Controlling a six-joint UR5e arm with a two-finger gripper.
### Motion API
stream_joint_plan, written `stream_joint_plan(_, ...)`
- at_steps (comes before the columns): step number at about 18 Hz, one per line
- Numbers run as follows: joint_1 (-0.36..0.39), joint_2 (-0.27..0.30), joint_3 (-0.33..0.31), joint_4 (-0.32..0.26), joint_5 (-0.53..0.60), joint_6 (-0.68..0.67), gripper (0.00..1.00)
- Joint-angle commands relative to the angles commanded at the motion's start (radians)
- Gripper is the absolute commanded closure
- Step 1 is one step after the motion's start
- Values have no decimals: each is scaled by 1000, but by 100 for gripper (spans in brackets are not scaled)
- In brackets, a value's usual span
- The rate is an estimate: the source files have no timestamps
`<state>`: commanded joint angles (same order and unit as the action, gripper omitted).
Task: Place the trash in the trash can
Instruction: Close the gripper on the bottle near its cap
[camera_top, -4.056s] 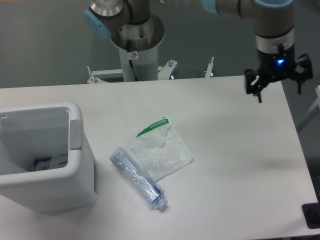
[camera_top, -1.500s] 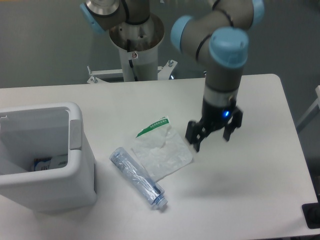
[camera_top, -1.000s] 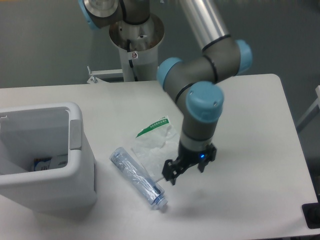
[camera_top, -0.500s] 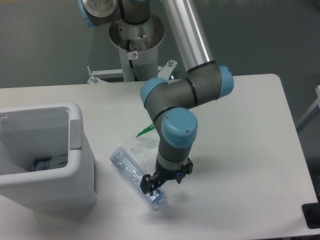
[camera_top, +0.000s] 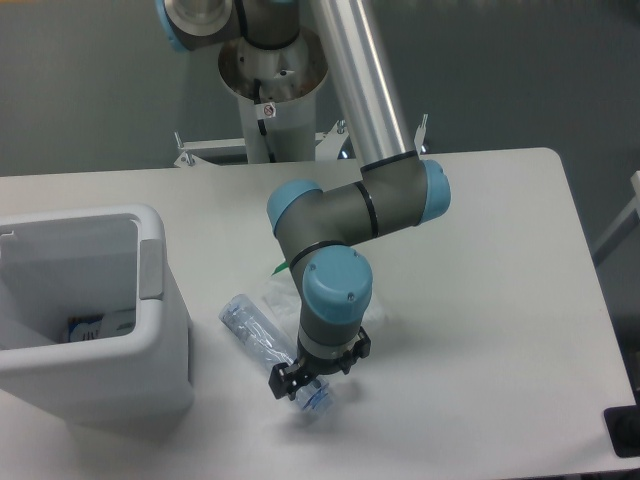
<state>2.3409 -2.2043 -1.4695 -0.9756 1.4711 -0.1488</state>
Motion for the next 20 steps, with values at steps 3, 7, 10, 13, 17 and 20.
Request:
stream_joint_plan(3, 0, -12, 0, 0, 2, 0, 0)
stream_joint_plan(7, -3, -15, -2, 0, 2, 0, 0)
stream_joint_plan(10, -8, -18, 3, 2, 2, 0, 0)
stream_joint_plan(13, -8, -29, 5, 2, 3, 0, 11)
stream_joint_plan(17, -8, -32, 0, 2, 3, 0, 23)
stream_joint_plan(20, -9, -28, 2, 2, 2, 3, 30)
